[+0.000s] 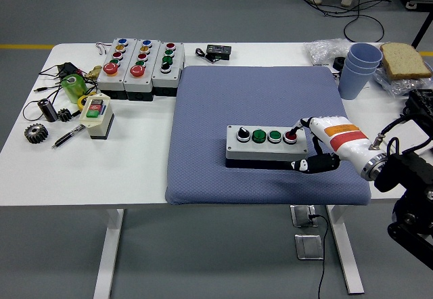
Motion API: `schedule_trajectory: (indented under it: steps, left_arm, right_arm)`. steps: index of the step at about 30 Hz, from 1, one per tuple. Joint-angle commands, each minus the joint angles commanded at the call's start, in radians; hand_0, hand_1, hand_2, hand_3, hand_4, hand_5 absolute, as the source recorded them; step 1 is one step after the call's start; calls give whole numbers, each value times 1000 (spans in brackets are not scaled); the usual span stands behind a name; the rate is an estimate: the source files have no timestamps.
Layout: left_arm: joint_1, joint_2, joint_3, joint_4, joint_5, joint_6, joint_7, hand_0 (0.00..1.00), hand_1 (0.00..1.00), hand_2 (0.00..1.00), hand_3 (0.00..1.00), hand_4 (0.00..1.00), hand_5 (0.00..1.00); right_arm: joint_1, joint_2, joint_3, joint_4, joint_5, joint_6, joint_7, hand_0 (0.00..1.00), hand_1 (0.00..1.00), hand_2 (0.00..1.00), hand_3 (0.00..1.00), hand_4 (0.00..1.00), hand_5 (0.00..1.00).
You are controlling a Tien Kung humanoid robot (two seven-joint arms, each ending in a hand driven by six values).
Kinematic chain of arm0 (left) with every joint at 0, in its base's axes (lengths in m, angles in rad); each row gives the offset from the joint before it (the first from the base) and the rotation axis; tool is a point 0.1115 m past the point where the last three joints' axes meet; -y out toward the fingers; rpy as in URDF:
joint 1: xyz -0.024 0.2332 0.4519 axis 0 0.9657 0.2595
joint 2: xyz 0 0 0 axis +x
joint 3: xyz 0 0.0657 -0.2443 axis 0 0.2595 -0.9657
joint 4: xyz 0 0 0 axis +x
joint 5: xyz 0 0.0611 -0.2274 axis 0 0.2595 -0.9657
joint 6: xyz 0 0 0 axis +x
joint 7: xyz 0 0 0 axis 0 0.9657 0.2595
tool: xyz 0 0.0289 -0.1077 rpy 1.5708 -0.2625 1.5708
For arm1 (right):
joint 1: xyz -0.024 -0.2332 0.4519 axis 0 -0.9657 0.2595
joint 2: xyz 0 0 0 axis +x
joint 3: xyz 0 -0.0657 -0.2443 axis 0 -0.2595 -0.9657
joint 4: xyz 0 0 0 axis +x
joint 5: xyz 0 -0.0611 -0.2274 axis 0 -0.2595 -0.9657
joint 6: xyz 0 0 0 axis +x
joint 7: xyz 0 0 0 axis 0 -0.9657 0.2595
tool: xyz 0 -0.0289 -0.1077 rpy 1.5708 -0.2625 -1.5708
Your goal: Pick up the button,place it on the desk,press the button,press the button
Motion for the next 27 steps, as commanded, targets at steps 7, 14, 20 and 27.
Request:
schedule_trajectory:
  steps: [7,14,20,27]
  left_arm:
    - [-1,1,15,0,-12,1,-2,625,661,673,590,341,654]
    - [1,1,10,0,-9,2,-2,625,661,673,591,341,653]
    - [-1,1,12,0,-10,1,-1,624,661,673,591,341,652]
    - [-5,1,16,0,-14,1,-2,624,661,673,591,342,653]
  right_arm:
    - [-2,13,-4,-47,6,9,-3,130,2,163,656,951,571]
    - [-10,8,-13,-35,5,27,-11,130,2,163,656,951,573]
    - [1,19,13,-16,-2,5,-9,130,2,163,657,952,573]
    - [33,57,13,-20,-3,3,-10,130,2,163,656,952,571]
